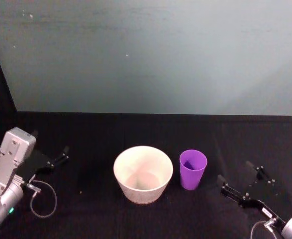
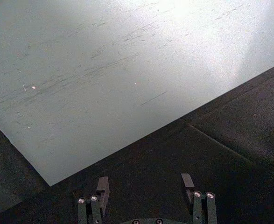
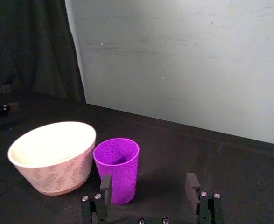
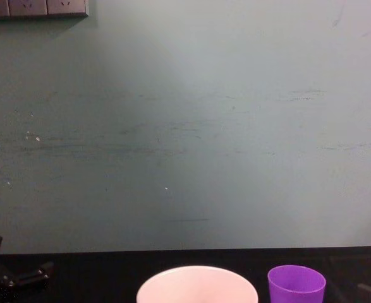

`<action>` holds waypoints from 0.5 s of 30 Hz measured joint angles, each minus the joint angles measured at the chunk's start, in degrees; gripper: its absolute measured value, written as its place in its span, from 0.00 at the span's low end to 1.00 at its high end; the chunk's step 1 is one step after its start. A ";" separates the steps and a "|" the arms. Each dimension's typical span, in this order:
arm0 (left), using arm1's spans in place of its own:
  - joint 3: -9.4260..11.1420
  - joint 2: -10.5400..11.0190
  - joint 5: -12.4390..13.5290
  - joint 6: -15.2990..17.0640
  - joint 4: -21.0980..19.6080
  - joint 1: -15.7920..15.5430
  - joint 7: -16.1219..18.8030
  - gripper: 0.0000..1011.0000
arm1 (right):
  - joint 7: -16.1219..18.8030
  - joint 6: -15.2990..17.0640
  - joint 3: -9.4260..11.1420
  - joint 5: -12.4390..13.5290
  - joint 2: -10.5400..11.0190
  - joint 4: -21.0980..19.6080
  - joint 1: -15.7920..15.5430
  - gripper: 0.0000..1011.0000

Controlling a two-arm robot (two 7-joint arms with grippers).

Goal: Pick up the cup and pour the mung beans from the cup into the bowl.

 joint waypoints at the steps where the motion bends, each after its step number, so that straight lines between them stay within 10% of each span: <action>1: 0.00 0.00 0.00 0.00 0.00 0.00 0.00 0.99 | 0.00 0.00 0.00 0.00 0.00 0.00 0.00 0.99; 15: 0.00 0.00 0.00 0.00 0.00 0.00 0.00 0.99 | 2.29 1.01 -0.69 -2.17 -2.64 1.28 0.57 0.99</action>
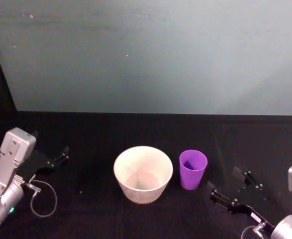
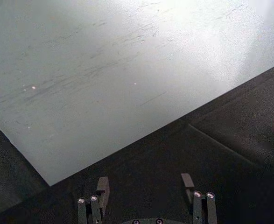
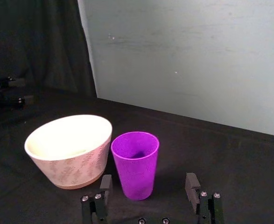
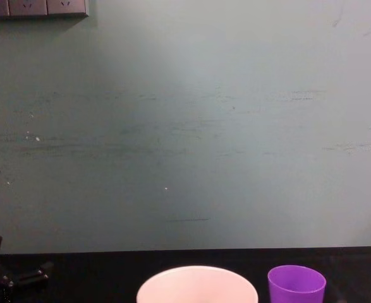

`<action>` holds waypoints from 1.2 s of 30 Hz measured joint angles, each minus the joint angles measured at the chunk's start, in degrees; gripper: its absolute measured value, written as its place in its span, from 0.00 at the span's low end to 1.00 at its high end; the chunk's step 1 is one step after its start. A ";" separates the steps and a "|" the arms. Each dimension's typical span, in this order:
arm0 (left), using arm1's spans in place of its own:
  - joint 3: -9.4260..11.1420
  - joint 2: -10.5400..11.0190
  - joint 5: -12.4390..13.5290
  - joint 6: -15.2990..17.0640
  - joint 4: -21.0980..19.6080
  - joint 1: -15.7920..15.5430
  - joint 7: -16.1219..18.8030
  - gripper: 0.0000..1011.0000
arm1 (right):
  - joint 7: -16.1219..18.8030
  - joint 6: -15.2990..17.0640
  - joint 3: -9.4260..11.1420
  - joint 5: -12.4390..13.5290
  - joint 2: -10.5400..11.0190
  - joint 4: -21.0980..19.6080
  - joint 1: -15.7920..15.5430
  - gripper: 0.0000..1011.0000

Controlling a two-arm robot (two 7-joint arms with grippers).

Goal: Pick up the cup and pour the mung beans from the cup into the bowl.

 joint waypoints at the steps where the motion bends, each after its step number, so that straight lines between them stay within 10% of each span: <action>1: 0.00 0.00 0.00 0.00 0.00 0.00 0.00 0.99 | 0.11 0.10 -0.05 -0.11 -0.13 0.07 0.06 0.99; 36: 0.00 0.00 0.00 0.00 0.00 0.00 0.00 0.99 | 4.12 -1.74 -1.46 -6.58 -9.75 12.31 7.96 0.99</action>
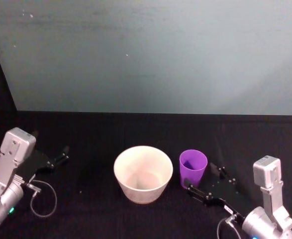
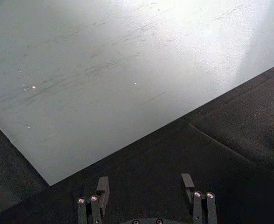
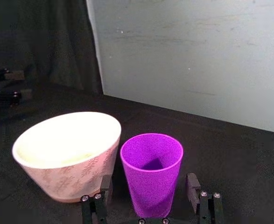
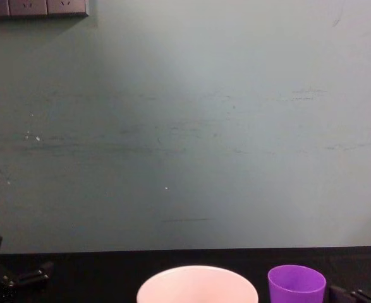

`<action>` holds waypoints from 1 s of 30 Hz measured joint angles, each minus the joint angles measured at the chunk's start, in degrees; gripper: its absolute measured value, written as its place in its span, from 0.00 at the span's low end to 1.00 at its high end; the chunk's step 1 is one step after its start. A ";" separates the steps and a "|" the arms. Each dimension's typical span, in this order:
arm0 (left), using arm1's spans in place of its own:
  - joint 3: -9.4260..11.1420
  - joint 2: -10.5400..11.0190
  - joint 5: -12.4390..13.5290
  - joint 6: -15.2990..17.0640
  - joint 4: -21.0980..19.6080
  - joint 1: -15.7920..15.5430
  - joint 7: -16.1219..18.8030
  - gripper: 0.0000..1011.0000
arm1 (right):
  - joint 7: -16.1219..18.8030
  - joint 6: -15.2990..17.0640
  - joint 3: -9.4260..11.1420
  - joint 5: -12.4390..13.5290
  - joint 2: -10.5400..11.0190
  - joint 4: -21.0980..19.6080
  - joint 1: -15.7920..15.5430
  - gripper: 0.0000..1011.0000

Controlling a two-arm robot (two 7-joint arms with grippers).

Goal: Pick up the cup and pour the mung beans from the cup into the bowl.

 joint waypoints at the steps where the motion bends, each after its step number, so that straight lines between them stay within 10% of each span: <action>1: 0.00 0.00 0.00 0.00 0.00 0.00 0.00 0.99 | -0.02 -0.14 0.07 -0.14 -0.20 0.28 0.18 0.99; 30: 0.00 0.00 0.00 0.00 0.00 0.00 0.00 0.99 | 4.73 0.61 1.85 -1.48 -5.04 7.56 5.80 0.99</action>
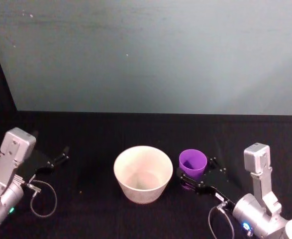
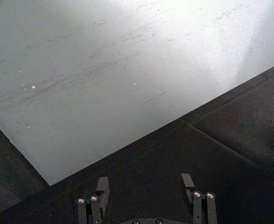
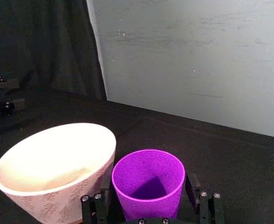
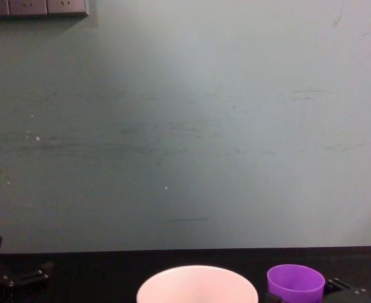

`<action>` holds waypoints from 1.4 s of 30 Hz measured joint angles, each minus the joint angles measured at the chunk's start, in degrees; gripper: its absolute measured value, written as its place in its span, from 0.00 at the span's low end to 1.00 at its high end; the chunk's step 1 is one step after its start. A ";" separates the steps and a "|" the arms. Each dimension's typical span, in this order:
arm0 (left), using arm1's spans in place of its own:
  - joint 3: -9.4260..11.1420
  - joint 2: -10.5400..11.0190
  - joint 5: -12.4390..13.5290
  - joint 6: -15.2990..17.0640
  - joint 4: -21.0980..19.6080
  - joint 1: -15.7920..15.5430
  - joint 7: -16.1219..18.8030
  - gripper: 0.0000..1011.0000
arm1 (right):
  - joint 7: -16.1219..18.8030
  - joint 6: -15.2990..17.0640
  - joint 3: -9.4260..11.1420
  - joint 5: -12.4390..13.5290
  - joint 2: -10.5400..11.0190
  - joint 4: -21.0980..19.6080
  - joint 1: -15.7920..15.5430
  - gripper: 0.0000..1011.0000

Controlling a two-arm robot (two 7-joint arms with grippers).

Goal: Pick up the cup and pour the mung beans from the cup into the bowl.

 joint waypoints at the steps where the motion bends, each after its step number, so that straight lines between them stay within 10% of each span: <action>1: 0.00 0.00 0.00 0.00 0.00 0.00 0.00 0.99 | 0.04 0.08 0.00 -0.07 -0.05 0.08 0.12 0.99; 42: 0.00 0.00 0.00 0.00 0.00 0.00 0.00 0.99 | 0.42 0.95 -0.09 -1.00 -0.66 1.45 1.85 0.94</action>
